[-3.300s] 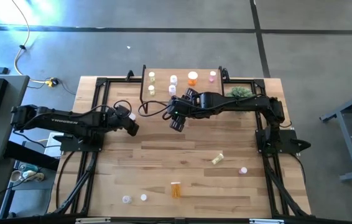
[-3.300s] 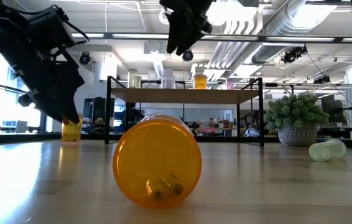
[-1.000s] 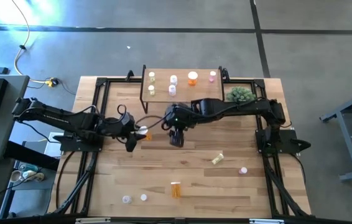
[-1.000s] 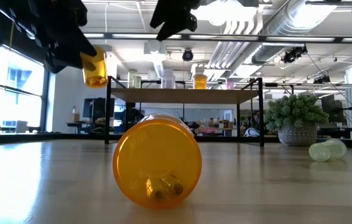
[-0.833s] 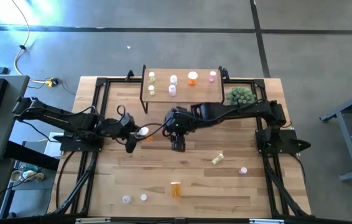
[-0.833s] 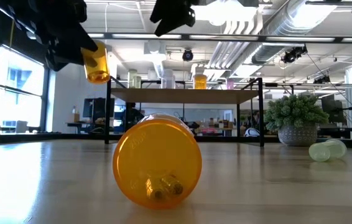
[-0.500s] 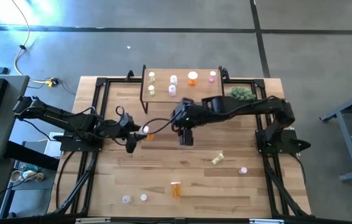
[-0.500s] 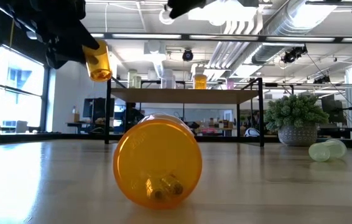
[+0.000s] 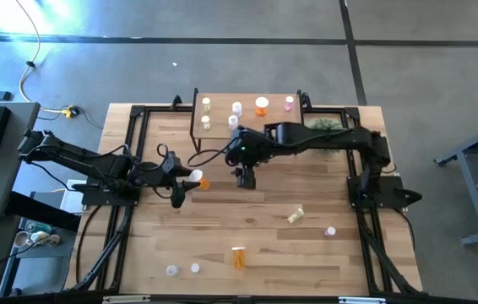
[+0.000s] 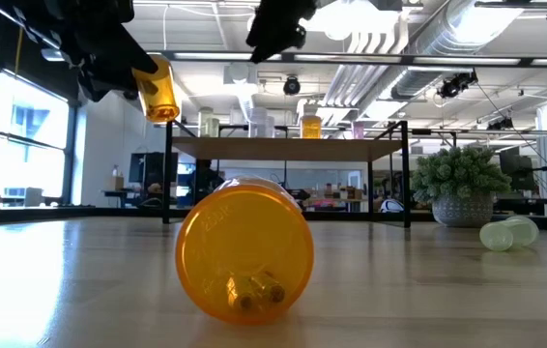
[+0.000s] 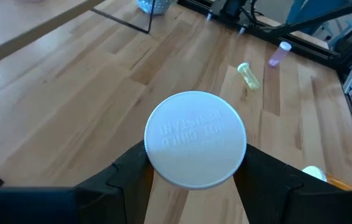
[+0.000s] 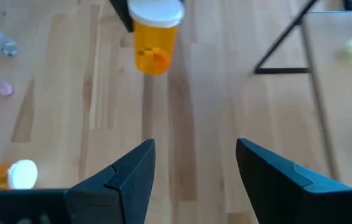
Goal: Pick and place medicine bottles onto shelf by color
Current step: Put the top orange pill bottle aligned with the other orange pill bottle on the shelf
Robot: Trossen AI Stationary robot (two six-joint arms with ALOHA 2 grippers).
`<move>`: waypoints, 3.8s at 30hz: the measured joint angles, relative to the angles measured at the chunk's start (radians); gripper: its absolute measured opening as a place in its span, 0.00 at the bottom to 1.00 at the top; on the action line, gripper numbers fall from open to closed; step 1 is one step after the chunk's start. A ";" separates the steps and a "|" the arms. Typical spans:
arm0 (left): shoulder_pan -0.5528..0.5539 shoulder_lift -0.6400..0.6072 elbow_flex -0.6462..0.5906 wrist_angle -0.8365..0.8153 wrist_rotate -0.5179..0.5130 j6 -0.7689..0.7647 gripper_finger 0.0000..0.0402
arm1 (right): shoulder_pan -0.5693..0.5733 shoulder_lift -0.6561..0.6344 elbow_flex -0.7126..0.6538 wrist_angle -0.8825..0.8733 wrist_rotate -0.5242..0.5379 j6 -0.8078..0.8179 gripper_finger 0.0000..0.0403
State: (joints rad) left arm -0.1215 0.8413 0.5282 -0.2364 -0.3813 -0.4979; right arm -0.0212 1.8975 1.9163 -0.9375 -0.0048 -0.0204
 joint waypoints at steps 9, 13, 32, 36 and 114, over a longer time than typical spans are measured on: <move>0.000 0.000 0.000 0.010 0.003 0.012 0.47 | 0.055 0.007 -0.001 0.077 -0.007 0.010 0.53; 0.000 0.000 0.000 0.018 0.003 0.012 0.47 | 0.086 -0.032 -0.001 0.095 0.037 -0.054 0.53; 0.000 0.000 0.000 0.026 0.004 0.012 0.47 | 0.060 -0.211 -0.318 -0.092 0.011 -0.135 0.53; 0.000 0.000 0.000 0.026 0.004 0.012 0.47 | 0.076 -0.292 -0.500 0.058 -0.007 -0.059 0.53; 0.000 0.000 0.000 0.287 0.059 0.318 0.47 | 0.044 -0.055 -0.655 1.303 -0.094 0.181 0.55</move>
State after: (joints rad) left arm -0.1213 0.8417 0.5282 0.0507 -0.3225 -0.1797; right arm 0.0231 1.8423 1.2617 0.3658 -0.0990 0.1602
